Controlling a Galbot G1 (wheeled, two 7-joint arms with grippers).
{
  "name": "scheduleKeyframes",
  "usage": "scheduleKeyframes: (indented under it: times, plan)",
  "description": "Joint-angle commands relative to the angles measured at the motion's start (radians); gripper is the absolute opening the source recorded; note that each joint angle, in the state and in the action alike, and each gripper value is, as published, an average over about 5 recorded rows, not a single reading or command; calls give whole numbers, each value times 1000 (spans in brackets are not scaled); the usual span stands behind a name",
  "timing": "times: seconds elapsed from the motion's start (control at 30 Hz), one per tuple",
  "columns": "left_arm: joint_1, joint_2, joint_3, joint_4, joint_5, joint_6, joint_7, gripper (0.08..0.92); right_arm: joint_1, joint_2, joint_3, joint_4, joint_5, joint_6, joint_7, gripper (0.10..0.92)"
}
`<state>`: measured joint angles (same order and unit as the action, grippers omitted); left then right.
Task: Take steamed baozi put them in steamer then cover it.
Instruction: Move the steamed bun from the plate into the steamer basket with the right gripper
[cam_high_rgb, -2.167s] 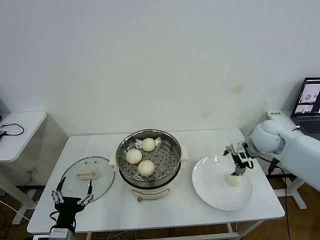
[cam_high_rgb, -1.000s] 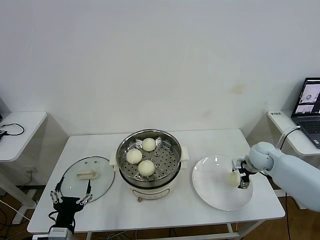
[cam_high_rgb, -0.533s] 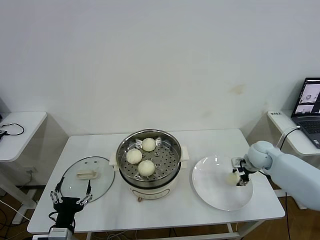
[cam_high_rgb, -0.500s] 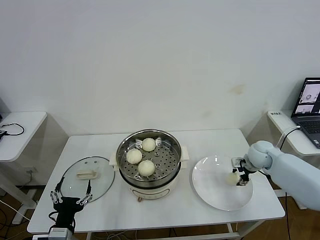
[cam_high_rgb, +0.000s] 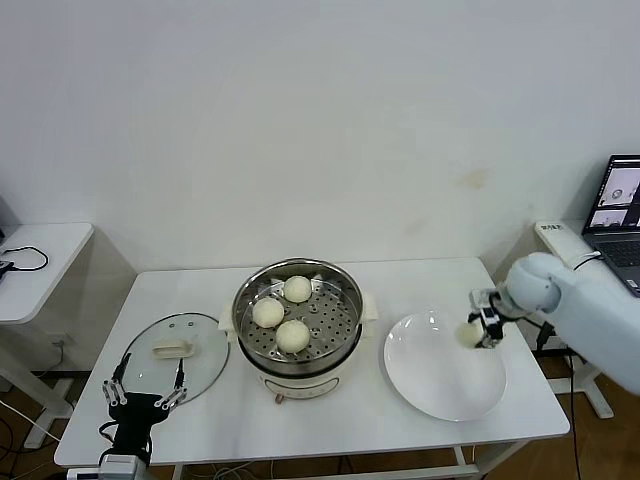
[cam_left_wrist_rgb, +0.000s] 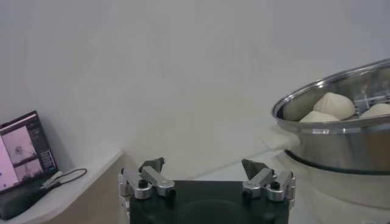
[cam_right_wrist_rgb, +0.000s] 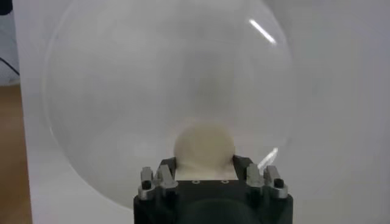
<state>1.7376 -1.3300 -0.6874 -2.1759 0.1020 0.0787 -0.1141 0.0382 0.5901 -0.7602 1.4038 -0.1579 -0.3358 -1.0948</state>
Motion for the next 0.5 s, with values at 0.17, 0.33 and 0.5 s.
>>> scheduleKeyframes:
  times: [0.17,0.33,0.5]
  plan:
    - [-4,8,5,-9,0,5,3,823,612,133,-369,143,327,-122,23,602]
    - [-7,10,6,-13,1,8,4,823,693,254,-425,172,444,-195,63,603]
    - [-12,6,2,-7,0,8,3,823,665,355,-442,183,527,-259,115,610]
